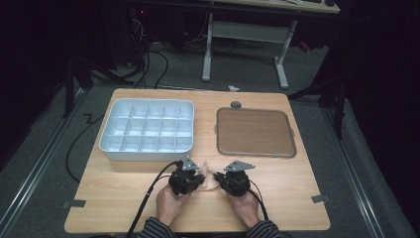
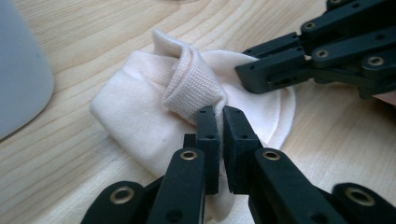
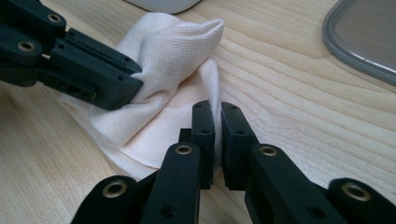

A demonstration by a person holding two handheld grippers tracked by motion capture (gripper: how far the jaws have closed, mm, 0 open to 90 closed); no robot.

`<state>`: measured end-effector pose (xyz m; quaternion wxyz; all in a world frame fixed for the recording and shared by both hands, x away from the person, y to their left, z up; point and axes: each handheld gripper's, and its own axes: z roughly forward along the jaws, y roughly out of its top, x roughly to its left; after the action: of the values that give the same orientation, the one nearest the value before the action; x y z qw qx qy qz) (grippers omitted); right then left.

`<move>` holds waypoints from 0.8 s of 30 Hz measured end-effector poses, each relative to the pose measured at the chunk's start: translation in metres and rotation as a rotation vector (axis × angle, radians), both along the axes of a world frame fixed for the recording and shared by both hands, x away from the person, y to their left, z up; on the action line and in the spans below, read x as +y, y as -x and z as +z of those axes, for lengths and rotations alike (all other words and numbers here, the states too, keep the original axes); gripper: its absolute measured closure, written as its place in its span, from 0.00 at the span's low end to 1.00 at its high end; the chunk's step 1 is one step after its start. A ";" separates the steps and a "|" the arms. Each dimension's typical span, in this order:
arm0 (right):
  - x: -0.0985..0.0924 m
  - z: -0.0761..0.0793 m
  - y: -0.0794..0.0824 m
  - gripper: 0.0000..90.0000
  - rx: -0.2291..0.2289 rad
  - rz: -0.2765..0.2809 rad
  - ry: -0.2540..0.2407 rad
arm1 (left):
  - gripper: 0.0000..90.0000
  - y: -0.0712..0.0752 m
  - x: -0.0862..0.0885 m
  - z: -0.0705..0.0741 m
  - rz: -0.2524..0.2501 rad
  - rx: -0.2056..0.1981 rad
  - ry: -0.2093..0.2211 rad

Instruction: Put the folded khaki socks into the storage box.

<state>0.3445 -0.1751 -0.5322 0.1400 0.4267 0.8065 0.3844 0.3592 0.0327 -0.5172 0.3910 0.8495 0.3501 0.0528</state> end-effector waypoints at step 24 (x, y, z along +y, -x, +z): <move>-0.004 0.024 0.002 0.73 -0.018 -0.011 -0.036 | 0.70 0.014 0.033 0.022 0.096 -0.062 0.115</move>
<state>0.3429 -0.1791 -0.5081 0.1416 0.4299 0.7960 0.4019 0.3451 0.0654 -0.4954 0.4469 0.8058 0.3807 0.0777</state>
